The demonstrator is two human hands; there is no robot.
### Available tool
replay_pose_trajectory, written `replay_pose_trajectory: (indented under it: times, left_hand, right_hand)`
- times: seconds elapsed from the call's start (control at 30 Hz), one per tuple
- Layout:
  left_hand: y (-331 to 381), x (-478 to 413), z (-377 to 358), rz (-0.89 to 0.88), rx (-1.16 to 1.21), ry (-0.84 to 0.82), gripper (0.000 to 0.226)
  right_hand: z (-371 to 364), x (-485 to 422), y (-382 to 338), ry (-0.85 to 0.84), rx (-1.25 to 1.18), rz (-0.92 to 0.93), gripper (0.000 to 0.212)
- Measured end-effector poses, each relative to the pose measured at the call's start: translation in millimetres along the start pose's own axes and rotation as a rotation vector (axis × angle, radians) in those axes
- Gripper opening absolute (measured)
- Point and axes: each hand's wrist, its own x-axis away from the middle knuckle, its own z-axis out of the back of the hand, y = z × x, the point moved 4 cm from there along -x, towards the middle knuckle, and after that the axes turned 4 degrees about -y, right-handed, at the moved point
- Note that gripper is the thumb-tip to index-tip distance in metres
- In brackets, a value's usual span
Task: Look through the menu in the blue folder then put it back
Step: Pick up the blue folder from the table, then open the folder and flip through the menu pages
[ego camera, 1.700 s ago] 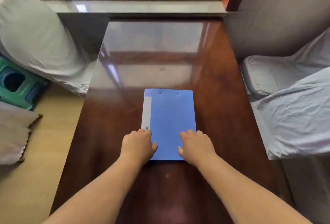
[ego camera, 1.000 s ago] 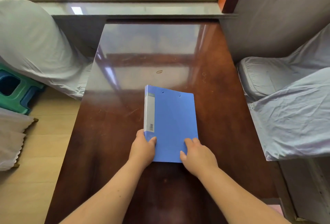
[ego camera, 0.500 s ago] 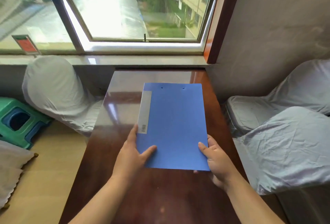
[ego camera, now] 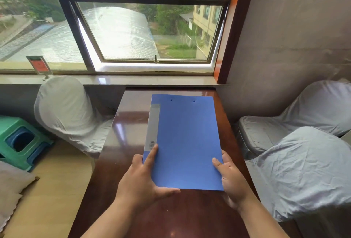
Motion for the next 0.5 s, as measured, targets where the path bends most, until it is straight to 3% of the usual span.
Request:
replay_pose_trajectory:
  times: [0.1,0.23,0.37,0.5]
  left_hand:
    - [2,3,5,-0.061,-0.038,0.088,0.145]
    - [7,5,12,-0.124,-0.033,0.191,0.135]
    - [10,4,14,-0.149,0.012,0.256,0.123]
    - [-1,1,24,-0.144,0.149,0.378,0.098]
  right_hand:
    - [3,0,-6,-0.014,-0.047,-0.031,0.036]
    - [8,-6,-13,-0.001,-0.099,-0.064,0.061]
    - [1,-18,-17,-0.027,0.002,0.027,0.03]
    - [5,-27,-22,-0.001,-0.026,0.09,0.035]
